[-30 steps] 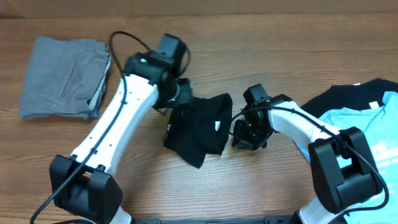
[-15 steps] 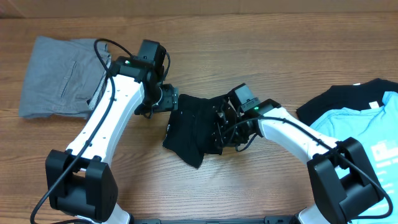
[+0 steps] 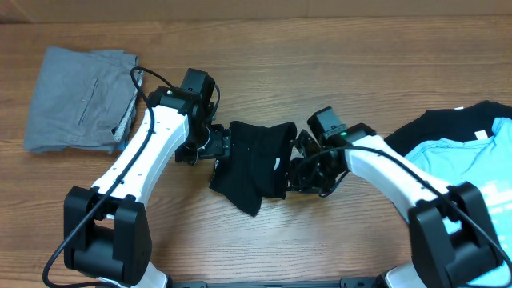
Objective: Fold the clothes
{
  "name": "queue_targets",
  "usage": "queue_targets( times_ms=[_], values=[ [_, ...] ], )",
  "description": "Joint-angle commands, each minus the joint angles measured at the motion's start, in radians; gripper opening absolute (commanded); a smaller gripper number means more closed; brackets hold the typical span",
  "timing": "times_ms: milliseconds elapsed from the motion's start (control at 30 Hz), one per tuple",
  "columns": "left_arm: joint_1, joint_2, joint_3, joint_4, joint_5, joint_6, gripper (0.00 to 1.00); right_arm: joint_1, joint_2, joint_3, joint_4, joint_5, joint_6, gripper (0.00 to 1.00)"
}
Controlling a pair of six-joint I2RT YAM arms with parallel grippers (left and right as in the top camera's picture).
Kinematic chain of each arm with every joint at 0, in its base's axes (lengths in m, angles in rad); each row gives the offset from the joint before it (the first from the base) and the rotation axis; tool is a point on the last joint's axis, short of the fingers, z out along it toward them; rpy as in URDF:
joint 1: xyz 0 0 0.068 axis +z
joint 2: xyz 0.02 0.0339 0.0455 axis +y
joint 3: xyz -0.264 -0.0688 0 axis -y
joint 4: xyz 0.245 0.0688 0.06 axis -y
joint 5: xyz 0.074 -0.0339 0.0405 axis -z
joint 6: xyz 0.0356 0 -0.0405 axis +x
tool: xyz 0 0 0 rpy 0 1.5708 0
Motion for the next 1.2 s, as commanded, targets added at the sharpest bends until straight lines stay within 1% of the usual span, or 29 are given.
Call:
queue_targets(
  times_ms=[0, 100, 200, 333, 400, 467, 533, 567, 600, 633, 733, 767, 900, 1000, 1067, 1100, 1133, 1167],
  values=[
    [0.000, -0.002, -0.005, 0.011, 0.020, 0.026, 0.82, -0.011, -0.089, 0.016, 0.011, -0.127, -0.097, 0.59],
    [0.000, -0.002, -0.005, 0.026, 0.049, 0.032, 0.82, -0.001, -0.095, 0.016, 0.049, -0.151, -0.078, 0.63],
    [0.000, -0.002, -0.005, 0.032, 0.076, 0.039, 0.82, 0.025, -0.079, 0.013, 0.095, -0.121, -0.029, 0.66],
    [0.000, -0.002, -0.005, 0.031, 0.078, 0.041, 0.83, 0.077, -0.037, 0.013, 0.146, -0.077, 0.008, 0.66],
    [0.000, -0.002, -0.005, 0.029, 0.078, 0.041, 0.83, 0.111, -0.005, 0.013, 0.153, -0.026, 0.043, 0.62],
    [0.000, -0.002, -0.005, 0.027, 0.078, 0.041, 0.83, 0.131, 0.020, 0.013, 0.155, -0.016, 0.052, 0.53],
    [0.000, -0.002, -0.005, 0.028, 0.077, 0.041, 0.83, 0.144, 0.034, 0.013, 0.157, -0.016, 0.051, 0.34],
    [0.000, -0.002, -0.005, 0.029, 0.077, 0.041, 0.83, 0.146, 0.034, 0.014, 0.158, -0.013, 0.052, 0.22],
    [0.000, -0.002, -0.005, 0.031, 0.078, 0.041, 0.84, 0.146, 0.032, 0.017, 0.158, -0.012, 0.051, 0.05],
    [0.000, -0.002, -0.005, 0.031, 0.078, 0.041, 0.84, 0.137, 0.029, 0.025, 0.155, -0.002, 0.051, 0.04],
    [0.000, -0.002, -0.005, 0.031, 0.078, 0.050, 0.85, 0.087, 0.006, 0.084, 0.080, 0.085, 0.042, 0.04],
    [0.000, -0.002, -0.005, 0.027, 0.078, 0.059, 0.85, 0.059, -0.005, 0.122, 0.027, 0.123, 0.026, 0.04],
    [0.000, -0.002, -0.005, 0.028, 0.077, 0.067, 0.85, -0.005, -0.021, 0.239, -0.118, 0.149, -0.027, 0.04],
    [0.000, -0.002, -0.004, 0.040, 0.074, 0.067, 0.86, -0.007, -0.021, 0.256, -0.137, 0.169, -0.032, 0.04],
    [0.000, -0.002, -0.005, 0.045, 0.074, 0.067, 0.86, -0.007, -0.018, 0.250, -0.142, 0.216, -0.031, 0.07],
    [0.000, -0.002, -0.004, 0.045, 0.073, 0.067, 0.86, -0.007, -0.017, 0.249, -0.151, 0.241, -0.026, 0.12],
    [0.000, -0.002, -0.005, 0.045, 0.073, 0.067, 0.86, -0.007, -0.012, 0.249, -0.178, 0.289, 0.008, 0.23],
    [0.000, -0.002, -0.005, 0.044, 0.072, 0.067, 0.86, -0.007, -0.010, 0.249, -0.200, 0.305, 0.030, 0.30]
  ],
)
